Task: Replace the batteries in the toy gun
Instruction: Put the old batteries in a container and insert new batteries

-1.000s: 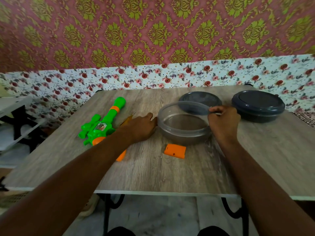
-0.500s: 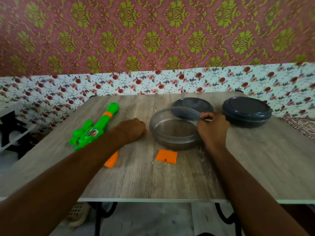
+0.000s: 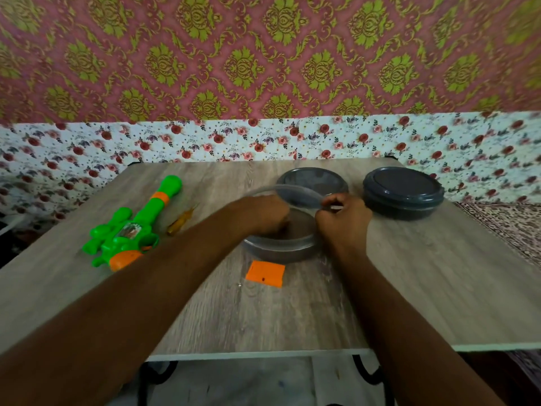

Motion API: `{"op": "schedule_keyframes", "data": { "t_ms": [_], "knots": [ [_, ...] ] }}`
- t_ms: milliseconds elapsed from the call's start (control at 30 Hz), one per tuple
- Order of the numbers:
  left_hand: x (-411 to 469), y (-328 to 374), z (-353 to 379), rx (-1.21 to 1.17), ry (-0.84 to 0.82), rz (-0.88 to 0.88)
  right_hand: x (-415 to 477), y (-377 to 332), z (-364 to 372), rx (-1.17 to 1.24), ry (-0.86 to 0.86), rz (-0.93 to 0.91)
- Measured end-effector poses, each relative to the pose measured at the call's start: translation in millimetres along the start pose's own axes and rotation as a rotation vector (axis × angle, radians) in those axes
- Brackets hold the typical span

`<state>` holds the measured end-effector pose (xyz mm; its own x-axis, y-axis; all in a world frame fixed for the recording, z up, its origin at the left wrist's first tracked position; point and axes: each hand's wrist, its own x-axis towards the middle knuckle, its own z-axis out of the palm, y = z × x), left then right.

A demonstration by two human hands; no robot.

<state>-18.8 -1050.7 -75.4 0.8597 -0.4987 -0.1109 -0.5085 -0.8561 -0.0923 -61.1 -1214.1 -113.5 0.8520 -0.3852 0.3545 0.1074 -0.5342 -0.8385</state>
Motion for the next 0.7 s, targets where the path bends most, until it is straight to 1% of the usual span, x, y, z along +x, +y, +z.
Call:
{"op": "schedule_keyframes", "data": {
  "t_ms": [67, 167, 267, 367, 400, 467, 533, 567, 600, 700],
  "knots": [
    [4.9, 3.3, 3.8, -0.007, 0.012, 0.007, -0.8, 0.6, 1.3, 0.0, 0.011, -0.009],
    [4.1, -1.9, 4.9, -0.077, 0.024, 0.055, -0.8, 1.9, 1.7, -0.012, -0.004, -0.034],
    [-0.3, -11.9, 4.5, -0.147, 0.052, 0.042, -1.2, 2.5, 2.1, -0.04, -0.02, -0.051],
    [-7.4, -21.4, 0.6, -0.239, 0.125, 0.001, -2.2, -0.1, 3.4, -0.073, -0.027, -0.083],
    [-10.9, -25.6, -1.3, -0.293, 0.173, -0.025, -2.2, -0.4, 4.7, -0.081, -0.016, -0.109],
    [-22.2, -34.7, -3.0, -0.413, 0.328, -0.093, -2.9, -0.9, 9.1, -0.081, 0.009, -0.169],
    [-35.8, -41.9, 2.1, -0.426, 0.526, -0.197, -3.6, -0.8, 14.3, -0.058, 0.027, -0.212],
    [-43.1, -45.0, 7.5, -0.415, 0.589, -0.256, -5.1, -1.9, 16.3, -0.044, 0.028, -0.233],
    [-48.8, -46.8, 14.3, -0.421, 0.618, -0.306, -5.6, -1.2, 17.9, -0.034, 0.027, -0.257],
    [-65.8, -48.0, 31.7, -0.547, 0.546, -0.423, -6.4, -2.9, 18.1, -0.009, 0.002, -0.318]
  ]
}}
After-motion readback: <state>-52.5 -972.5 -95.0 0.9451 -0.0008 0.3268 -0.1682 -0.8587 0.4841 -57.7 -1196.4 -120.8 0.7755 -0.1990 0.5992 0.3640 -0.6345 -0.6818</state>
